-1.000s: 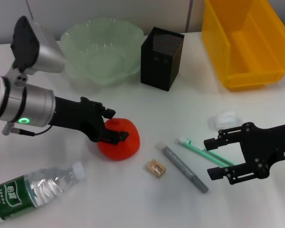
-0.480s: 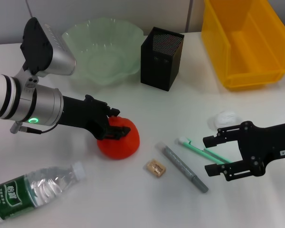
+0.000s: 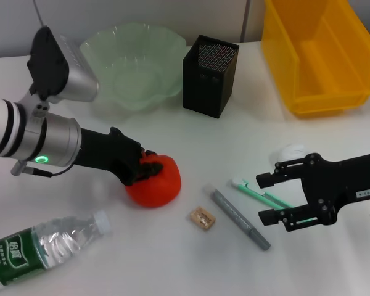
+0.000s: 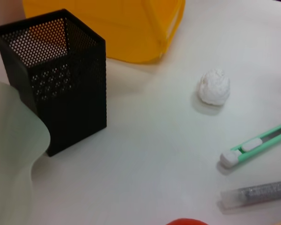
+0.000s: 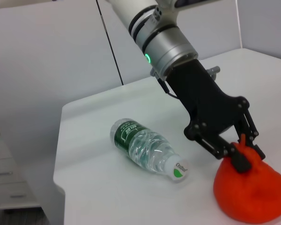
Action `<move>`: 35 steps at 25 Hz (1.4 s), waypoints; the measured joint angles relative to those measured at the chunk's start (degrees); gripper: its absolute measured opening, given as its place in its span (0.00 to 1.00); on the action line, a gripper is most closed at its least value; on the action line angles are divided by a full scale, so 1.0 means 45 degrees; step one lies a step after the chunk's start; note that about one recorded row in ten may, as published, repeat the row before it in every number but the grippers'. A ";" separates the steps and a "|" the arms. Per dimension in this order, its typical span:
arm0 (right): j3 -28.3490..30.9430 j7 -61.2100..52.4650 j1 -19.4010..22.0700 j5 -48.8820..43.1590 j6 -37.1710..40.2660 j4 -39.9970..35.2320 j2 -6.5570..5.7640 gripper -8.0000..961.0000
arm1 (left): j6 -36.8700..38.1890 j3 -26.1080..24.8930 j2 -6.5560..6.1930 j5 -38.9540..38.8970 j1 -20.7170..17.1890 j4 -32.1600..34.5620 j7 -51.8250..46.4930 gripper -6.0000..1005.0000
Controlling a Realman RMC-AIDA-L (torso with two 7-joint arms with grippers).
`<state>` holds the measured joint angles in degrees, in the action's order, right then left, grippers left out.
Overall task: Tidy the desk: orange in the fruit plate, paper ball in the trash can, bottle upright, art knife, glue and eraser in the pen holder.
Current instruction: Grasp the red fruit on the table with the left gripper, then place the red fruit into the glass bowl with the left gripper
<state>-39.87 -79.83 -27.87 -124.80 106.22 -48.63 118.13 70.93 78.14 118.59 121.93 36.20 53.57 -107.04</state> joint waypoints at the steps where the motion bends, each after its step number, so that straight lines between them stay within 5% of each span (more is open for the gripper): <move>1: -0.0002 -0.0027 -0.0010 0.0000 0.0000 -0.0001 0.0001 0.72 | 0.0102 -0.0086 -0.0006 -0.0013 -0.0003 0.0079 -0.0016 0.30; 8: -0.0013 0.0027 -0.0004 0.0026 0.0071 0.0070 0.0000 0.72 | 0.1088 -0.0847 -0.0084 0.0302 0.0022 0.1395 -0.0804 0.21; 10: -0.0055 0.0030 0.0030 0.0028 0.0140 0.0058 0.0000 0.72 | 0.1450 -0.1268 -0.0100 0.0427 0.0094 0.1833 -0.0975 0.20; 11: -0.0056 0.0052 0.0066 0.0032 0.0152 0.0059 0.0003 0.72 | 0.2353 -0.2686 -0.0104 0.1024 0.0558 0.2813 -0.1773 0.19; 16: -0.0086 0.0302 0.0092 0.0038 0.0156 0.0194 0.0061 0.72 | 0.2408 -0.3153 -0.0103 0.1435 0.0837 0.3273 -0.2306 0.16; 19: -0.0088 0.0363 0.0095 0.0039 0.0160 0.0235 0.0088 0.72 | 0.0709 -0.3668 0.0001 0.2545 0.2208 0.3583 -0.4119 0.16; 28: -0.0435 0.0374 -0.0008 0.0058 0.0193 0.0480 0.0188 0.72 | -0.3850 -0.2682 0.0036 0.3186 0.2891 0.0925 -0.5754 0.16; 35: -0.0467 0.0380 -0.0212 0.0087 0.0231 0.0637 0.0195 0.72 | -0.4912 -0.2594 0.0050 0.3161 0.3533 -0.0559 -0.5653 0.17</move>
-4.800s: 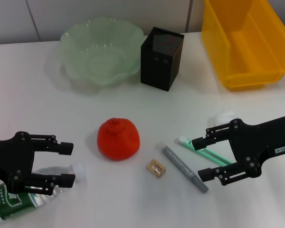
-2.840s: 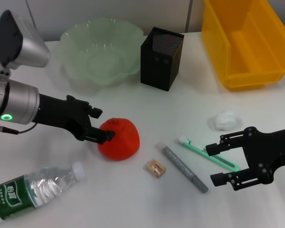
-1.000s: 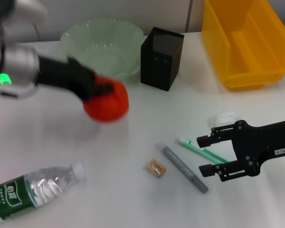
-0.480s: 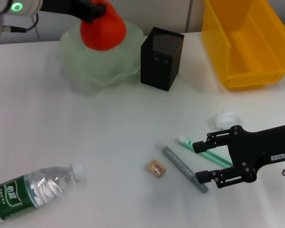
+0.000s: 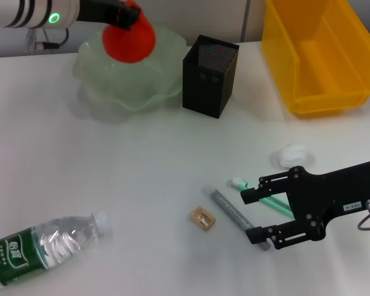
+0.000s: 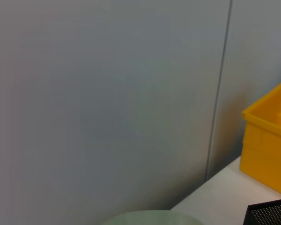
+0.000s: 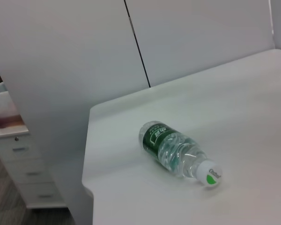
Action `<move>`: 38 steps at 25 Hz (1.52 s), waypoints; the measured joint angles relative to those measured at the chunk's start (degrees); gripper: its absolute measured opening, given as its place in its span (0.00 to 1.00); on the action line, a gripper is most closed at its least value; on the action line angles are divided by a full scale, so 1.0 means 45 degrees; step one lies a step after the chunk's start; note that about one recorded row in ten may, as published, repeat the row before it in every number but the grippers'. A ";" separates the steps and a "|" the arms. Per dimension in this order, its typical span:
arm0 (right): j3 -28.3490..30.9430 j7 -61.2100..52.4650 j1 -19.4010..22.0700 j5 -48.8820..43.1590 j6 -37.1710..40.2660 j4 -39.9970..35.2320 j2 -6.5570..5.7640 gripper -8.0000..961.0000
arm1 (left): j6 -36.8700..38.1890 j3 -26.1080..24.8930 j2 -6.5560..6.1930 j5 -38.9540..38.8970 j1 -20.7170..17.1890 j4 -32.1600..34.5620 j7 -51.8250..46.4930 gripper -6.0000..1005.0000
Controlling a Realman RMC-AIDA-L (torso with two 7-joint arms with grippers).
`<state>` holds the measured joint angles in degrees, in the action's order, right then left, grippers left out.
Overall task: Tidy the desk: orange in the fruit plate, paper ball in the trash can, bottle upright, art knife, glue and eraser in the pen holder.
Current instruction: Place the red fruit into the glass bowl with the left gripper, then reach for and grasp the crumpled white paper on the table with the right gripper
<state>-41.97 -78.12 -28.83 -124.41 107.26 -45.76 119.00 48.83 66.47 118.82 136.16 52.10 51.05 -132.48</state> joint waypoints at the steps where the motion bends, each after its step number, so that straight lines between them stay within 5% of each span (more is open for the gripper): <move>1: -0.0004 0.0022 -0.0018 0.0065 0.0000 0.0059 0.0000 0.72 | 0.0000 0.0000 0.0000 0.0000 0.0000 0.0000 0.0000 0.17; 9: -0.0009 0.0186 -0.0134 0.0138 -0.0120 0.0240 0.0000 0.72 | -0.0196 0.0248 0.0060 -0.0115 0.0057 -0.0041 -0.0099 0.18; 15: -0.0005 0.0211 -0.0210 0.0169 -0.0188 0.0258 0.0000 0.71 | -0.0329 0.0248 0.0046 -0.0306 -0.0061 0.0046 0.0008 0.32; 18: 0.0094 0.0208 -0.0270 0.0179 -0.0195 0.0298 0.0000 0.71 | -0.0182 0.0249 -0.0017 -0.0462 -0.0270 0.0333 0.0084 0.55; 22: 0.0174 -0.0270 -0.0284 0.0195 -0.0228 -0.0058 -0.0005 0.71 | 0.2147 0.0004 -0.0139 -0.3107 -0.2186 0.2782 0.2031 0.79; 24: 0.0187 -0.0528 -0.0261 0.0194 -0.0295 -0.0287 -0.0012 0.71 | 0.2996 -0.0164 -0.0176 -0.3839 -0.2582 0.3161 0.2719 0.81; 31: -0.0150 -0.4470 -0.0183 -0.0428 -0.0413 -0.3716 -0.0012 0.71 | 0.9956 -0.2026 -0.0222 -0.7723 -0.6083 0.4246 0.6839 0.84; 38: -0.1493 -0.8192 -0.0898 -0.3264 -0.0467 -0.6534 -0.0036 0.71 | 1.2575 -0.2674 -0.0204 -0.8181 -0.7723 0.3714 0.8654 0.84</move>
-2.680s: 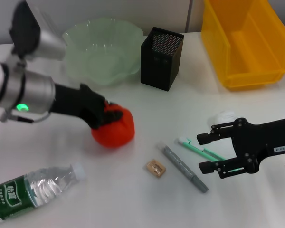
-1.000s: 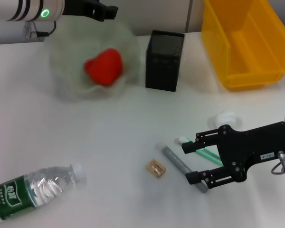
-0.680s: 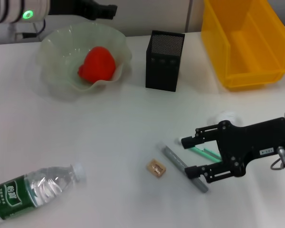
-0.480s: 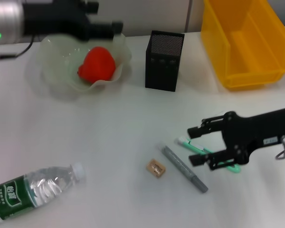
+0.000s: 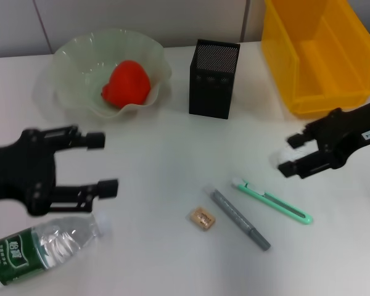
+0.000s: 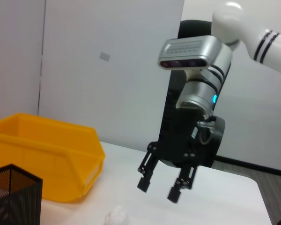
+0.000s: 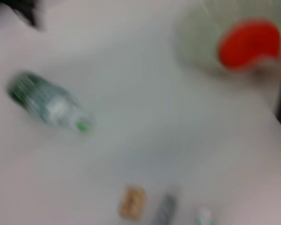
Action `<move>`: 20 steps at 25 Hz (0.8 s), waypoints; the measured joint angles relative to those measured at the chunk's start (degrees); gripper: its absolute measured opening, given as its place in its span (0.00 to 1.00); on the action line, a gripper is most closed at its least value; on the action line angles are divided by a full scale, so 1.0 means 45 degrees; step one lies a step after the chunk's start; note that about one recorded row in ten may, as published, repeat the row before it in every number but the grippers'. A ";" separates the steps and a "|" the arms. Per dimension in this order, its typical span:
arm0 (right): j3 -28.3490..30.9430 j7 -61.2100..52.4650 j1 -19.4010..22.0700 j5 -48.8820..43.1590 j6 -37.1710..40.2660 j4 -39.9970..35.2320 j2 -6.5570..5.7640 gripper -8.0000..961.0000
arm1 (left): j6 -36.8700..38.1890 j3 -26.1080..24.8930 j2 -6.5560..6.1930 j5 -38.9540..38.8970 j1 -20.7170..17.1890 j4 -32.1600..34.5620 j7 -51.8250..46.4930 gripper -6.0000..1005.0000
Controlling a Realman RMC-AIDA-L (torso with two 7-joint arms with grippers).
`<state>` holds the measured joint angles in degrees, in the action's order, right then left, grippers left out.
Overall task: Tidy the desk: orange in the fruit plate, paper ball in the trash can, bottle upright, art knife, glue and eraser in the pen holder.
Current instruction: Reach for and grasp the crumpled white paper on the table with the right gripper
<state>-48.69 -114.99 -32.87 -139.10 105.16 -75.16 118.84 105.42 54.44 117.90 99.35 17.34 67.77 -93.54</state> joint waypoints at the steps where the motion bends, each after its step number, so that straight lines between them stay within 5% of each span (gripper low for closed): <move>1: -0.0282 -0.0513 -0.0189 -0.0587 0.0027 -0.0233 -0.0016 0.71 | 0.0096 -0.0078 0.0020 0.0004 -0.0158 -0.0058 0.0114 0.83; 8: -0.2249 -0.3258 -0.1265 -0.4148 -0.0508 -0.0514 0.0032 0.71 | 0.0593 -0.0161 -0.0005 0.0023 -0.0560 -0.1089 0.0741 0.83; 20: -0.4454 -0.5218 -0.1347 -0.4490 -0.3151 0.1082 0.0057 0.71 | 0.1294 -0.0088 0.0043 0.0039 -0.0482 -0.2053 0.1943 0.83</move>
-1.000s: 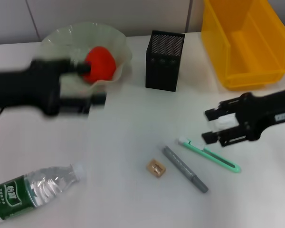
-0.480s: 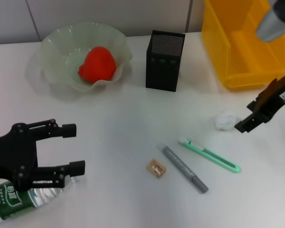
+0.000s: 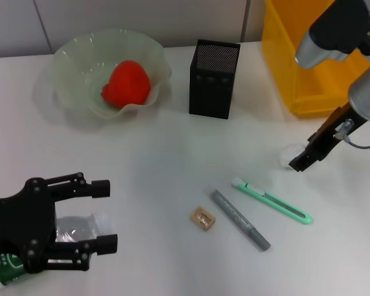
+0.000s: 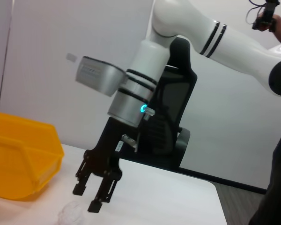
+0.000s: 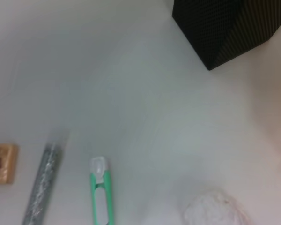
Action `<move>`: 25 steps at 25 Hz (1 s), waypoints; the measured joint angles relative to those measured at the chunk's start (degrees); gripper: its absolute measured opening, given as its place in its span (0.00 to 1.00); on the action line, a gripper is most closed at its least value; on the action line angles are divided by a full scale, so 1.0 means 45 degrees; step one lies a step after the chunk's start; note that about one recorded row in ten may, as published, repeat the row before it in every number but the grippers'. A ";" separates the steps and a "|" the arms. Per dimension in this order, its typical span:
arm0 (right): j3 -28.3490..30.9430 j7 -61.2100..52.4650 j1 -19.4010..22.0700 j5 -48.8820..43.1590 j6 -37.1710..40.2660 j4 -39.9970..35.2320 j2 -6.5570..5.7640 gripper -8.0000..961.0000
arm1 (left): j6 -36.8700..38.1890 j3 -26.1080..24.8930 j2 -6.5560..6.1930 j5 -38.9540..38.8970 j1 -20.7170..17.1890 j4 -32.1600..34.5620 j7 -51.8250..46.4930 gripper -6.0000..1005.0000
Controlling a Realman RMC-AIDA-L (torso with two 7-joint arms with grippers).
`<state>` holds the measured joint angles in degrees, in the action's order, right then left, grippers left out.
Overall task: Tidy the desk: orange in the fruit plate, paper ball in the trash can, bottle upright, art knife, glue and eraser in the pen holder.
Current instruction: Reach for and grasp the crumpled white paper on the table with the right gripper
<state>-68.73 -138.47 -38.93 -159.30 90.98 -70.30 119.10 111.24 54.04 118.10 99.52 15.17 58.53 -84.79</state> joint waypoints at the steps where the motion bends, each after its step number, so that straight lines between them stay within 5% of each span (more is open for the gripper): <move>1: -0.0128 -0.0094 -0.0022 -0.0026 -0.0202 0.0144 0.0000 0.71 | 0.0032 0.0007 -0.0004 0.0005 0.0000 -0.0100 0.0098 0.83; 18: -0.0639 -0.0460 -0.1049 -0.0285 -0.1696 0.2727 -0.0001 0.70 | 0.0328 0.0061 0.0006 0.0034 -0.0099 -0.0590 0.0347 0.82; 25: -0.0644 -0.0437 -0.1009 -0.0275 -0.1703 0.2690 -0.0001 0.58 | 0.0417 0.0079 0.0028 0.0034 -0.0109 -0.0672 0.0348 0.82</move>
<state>-71.63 -140.43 -43.47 -160.54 83.31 -58.19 119.09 113.12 54.40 118.22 99.67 14.68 55.51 -83.23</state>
